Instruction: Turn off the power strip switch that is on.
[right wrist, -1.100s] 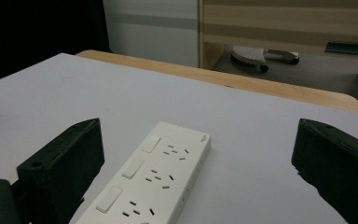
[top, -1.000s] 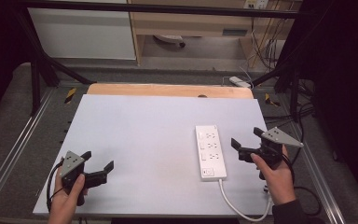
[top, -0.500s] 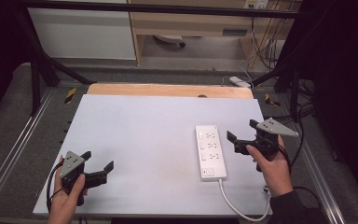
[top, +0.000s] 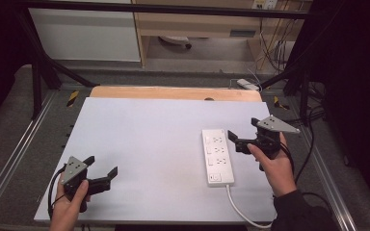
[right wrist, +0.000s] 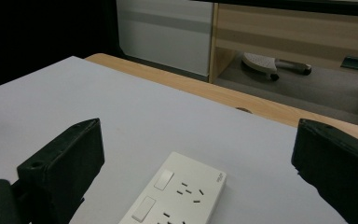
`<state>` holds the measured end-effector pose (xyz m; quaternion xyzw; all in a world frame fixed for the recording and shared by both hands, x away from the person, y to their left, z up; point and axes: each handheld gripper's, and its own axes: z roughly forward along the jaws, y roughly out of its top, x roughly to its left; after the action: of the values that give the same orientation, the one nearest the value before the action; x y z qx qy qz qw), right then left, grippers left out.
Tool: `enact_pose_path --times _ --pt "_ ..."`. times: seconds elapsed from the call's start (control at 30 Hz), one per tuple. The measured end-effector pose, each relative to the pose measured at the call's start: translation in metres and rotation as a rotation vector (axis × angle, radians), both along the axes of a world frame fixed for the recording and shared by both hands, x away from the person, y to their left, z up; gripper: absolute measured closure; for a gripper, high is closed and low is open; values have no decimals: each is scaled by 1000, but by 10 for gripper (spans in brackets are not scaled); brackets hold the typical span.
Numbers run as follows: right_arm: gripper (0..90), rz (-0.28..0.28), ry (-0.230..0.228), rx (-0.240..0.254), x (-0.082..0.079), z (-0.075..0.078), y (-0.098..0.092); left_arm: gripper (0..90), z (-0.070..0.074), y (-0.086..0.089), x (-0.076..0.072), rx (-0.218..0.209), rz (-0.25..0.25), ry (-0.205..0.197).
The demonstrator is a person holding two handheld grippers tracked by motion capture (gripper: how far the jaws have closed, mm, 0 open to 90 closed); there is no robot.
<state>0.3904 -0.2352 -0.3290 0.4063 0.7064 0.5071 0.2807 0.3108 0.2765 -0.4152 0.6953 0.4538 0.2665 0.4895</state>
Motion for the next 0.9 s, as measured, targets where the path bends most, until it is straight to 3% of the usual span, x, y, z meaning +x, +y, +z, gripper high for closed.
enact_pose_path --times 0.9 --pt "45 -4 22 -33 24 3 10 57 0 0 0 -4 2 2"
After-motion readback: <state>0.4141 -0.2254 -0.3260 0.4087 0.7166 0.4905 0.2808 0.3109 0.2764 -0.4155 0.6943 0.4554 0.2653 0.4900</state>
